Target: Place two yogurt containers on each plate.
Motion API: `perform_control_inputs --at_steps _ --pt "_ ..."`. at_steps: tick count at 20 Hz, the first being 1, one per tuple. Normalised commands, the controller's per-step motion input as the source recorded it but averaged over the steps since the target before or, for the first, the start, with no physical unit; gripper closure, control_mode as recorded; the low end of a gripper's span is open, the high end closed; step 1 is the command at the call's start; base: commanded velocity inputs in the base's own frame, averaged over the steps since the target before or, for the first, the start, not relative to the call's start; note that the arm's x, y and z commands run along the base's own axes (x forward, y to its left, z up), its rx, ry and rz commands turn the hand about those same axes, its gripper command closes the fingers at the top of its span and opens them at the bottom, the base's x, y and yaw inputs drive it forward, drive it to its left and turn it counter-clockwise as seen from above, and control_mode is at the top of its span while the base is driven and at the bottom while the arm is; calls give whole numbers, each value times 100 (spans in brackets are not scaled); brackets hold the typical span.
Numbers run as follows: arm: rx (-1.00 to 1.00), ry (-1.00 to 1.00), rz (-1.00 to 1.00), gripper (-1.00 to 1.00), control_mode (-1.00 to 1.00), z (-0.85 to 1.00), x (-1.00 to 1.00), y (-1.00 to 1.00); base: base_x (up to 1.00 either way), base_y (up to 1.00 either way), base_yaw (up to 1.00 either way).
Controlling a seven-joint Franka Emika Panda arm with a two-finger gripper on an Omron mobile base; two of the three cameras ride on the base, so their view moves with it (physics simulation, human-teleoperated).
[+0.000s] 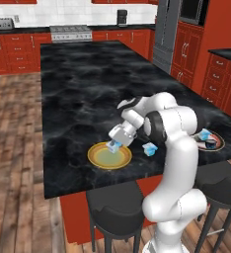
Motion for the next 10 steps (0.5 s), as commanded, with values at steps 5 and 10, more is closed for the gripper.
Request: perform_control_inputs --at_steps 5,10 --pt "-2 -15 3 100 -100 13 -73 34 0 0 0" --pt "-3 -8 0 -100 -100 -5 -11 18 0 0 0"
